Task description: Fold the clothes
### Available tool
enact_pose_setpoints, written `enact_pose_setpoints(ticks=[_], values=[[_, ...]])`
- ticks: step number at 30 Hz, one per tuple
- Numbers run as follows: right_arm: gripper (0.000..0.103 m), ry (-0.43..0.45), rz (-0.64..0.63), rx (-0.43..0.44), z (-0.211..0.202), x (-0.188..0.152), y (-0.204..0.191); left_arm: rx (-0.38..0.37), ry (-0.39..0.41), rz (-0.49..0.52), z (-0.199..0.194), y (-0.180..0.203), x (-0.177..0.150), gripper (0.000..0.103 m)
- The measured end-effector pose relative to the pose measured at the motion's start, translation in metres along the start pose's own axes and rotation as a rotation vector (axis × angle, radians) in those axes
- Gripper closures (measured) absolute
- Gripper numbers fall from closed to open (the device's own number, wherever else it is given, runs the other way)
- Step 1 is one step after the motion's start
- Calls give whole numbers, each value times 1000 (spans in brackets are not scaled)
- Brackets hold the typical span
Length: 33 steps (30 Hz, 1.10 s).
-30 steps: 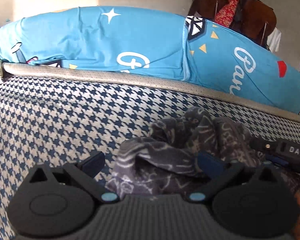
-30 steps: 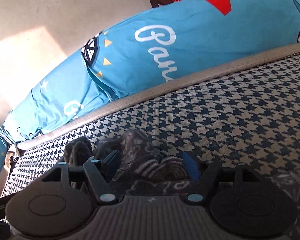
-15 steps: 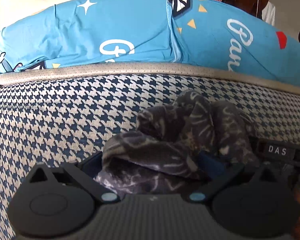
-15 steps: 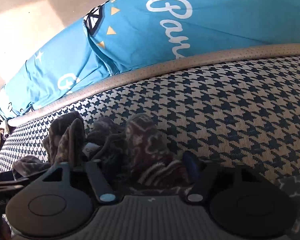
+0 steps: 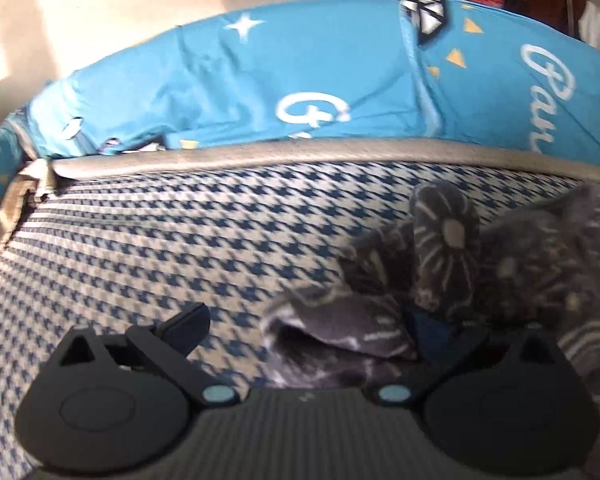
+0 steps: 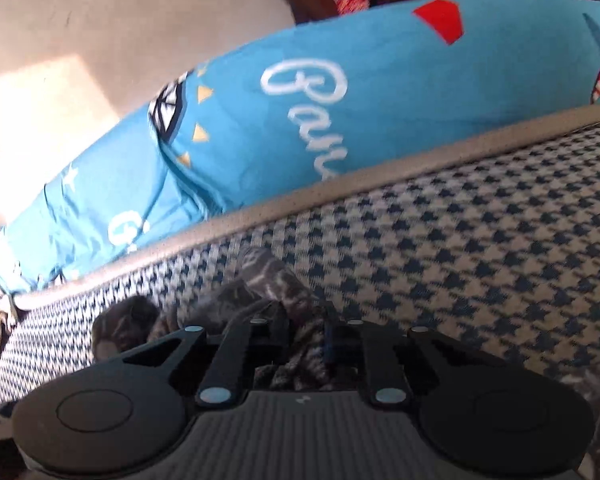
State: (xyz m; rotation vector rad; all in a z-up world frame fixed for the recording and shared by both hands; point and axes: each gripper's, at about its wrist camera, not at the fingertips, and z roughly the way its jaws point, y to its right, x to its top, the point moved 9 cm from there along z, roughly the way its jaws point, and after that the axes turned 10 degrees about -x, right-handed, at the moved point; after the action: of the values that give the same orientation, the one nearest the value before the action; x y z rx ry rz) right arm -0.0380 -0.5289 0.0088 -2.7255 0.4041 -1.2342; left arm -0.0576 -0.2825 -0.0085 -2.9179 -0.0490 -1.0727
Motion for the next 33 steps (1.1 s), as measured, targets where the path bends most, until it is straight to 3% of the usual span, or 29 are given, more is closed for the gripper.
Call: enact_pose_setpoints(ticks=[6, 9, 13, 16, 22, 24, 29, 33], values=[[87, 92, -11, -78, -12, 17, 10, 215, 3, -87, -4, -50, 9, 0], [87, 44, 3, -117, -7, 12, 21, 277, -30, -185, -3, -80, 8, 0], [85, -36, 57, -133, 3, 6, 34, 149, 10, -294, -12, -87, 14, 0], [77, -7, 87, -93, -5, 12, 34, 70, 39, -276, -15, -73, 19, 0], [55, 46, 41, 24, -21, 19, 12, -204, 60, -227, -11, -28, 24, 0], [49, 39, 43, 40, -20, 18, 9, -245, 75, -175, -17, -4, 26, 0], [39, 7, 48, 122, -18, 13, 0, -268, 51, -133, -8, 18, 23, 0], [34, -44, 3, 149, -11, 0, -11, -242, 6, -141, 6, 19, 15, 0]])
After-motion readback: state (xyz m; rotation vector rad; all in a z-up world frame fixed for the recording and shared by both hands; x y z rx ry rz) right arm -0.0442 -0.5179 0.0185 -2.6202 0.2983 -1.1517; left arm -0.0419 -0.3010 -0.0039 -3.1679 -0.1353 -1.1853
